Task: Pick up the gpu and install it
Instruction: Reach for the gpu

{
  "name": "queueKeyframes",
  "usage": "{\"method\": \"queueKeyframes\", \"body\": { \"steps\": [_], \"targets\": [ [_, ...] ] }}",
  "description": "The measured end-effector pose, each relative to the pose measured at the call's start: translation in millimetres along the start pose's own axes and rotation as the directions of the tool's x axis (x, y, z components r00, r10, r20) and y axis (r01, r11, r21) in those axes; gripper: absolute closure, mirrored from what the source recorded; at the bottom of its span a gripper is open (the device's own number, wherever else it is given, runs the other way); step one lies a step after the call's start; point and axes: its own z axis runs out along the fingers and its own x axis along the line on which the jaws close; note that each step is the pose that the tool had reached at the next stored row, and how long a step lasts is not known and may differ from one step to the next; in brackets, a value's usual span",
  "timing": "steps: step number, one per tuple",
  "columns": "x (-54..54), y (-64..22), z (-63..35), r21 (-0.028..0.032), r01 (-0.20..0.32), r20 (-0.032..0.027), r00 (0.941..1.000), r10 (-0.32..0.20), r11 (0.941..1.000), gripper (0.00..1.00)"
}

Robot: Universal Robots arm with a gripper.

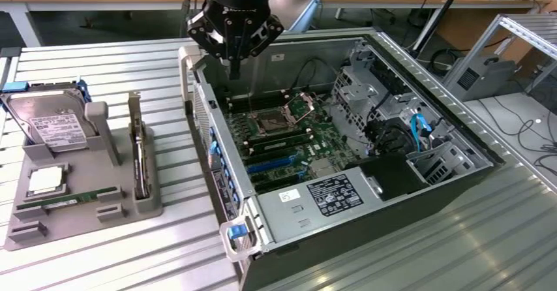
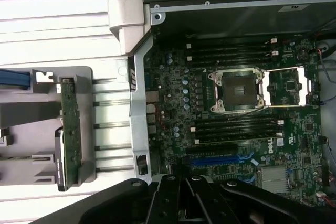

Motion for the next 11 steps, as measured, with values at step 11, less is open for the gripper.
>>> {"method": "queueKeyframes", "body": {
  "steps": [11],
  "targets": [
    [3.6,-0.3,-0.1,0.0,0.0,0.0,1.0,0.0,1.0,0.89]
  ]
}}
